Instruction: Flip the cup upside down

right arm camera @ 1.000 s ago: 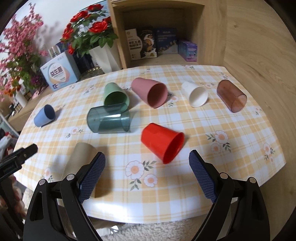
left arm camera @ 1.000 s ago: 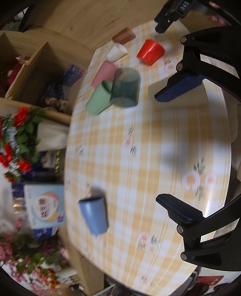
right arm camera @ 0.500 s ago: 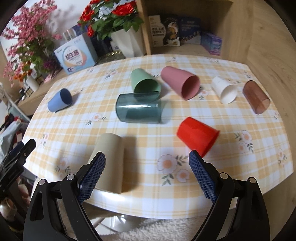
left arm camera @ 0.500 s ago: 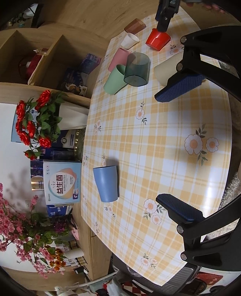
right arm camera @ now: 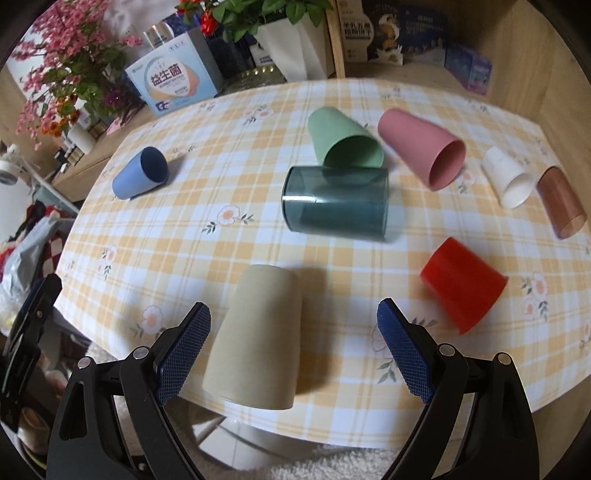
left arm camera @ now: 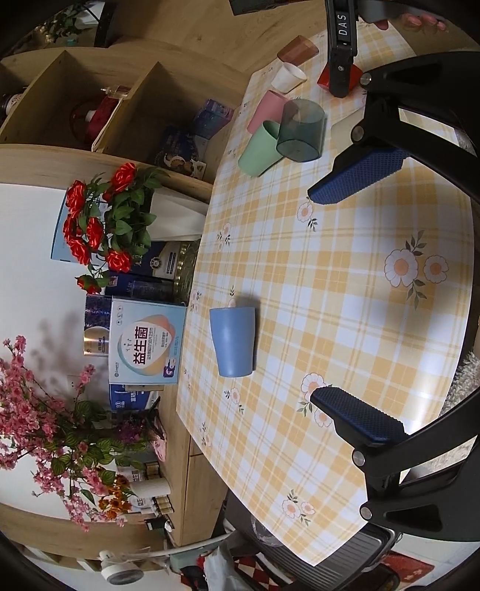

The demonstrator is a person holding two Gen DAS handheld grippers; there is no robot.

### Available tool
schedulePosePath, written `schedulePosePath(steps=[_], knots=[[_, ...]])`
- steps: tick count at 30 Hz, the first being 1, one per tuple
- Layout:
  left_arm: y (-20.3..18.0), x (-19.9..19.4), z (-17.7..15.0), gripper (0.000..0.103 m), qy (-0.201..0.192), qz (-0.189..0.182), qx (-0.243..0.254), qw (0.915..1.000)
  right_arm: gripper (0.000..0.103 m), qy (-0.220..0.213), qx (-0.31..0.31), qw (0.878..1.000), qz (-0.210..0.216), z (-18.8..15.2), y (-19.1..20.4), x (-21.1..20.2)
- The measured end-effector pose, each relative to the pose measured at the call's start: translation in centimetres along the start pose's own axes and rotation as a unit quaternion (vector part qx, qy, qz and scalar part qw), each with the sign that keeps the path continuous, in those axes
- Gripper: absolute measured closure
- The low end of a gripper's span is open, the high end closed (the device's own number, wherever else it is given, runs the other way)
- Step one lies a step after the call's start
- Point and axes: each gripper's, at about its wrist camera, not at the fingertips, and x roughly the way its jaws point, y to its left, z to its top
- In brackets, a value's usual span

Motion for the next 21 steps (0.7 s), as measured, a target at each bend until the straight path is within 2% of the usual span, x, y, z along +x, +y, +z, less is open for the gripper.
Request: schedulePosePath(steps=[3, 10, 21], knots=[[0.0, 0.5, -0.3, 0.006, 0.005, 0.011, 0.013, 0.9998, 0.014, 0.017, -0.002, 1.0, 0.011, 0.3, 0.2, 1.1], [0.9, 1.9, -1.0, 0.006, 0.031, 0.015, 0.004, 0.9994, 0.015, 0.045, -0.007, 0.999, 0.022, 0.9, 1.2, 4.0], [1.2, 3.7, -1.8, 0.006, 0.064, 0.007, -0.006, 0.9979, 0.015, 0.085, 0.013, 0.995, 0.045, 1.9, 1.3, 7.5]])
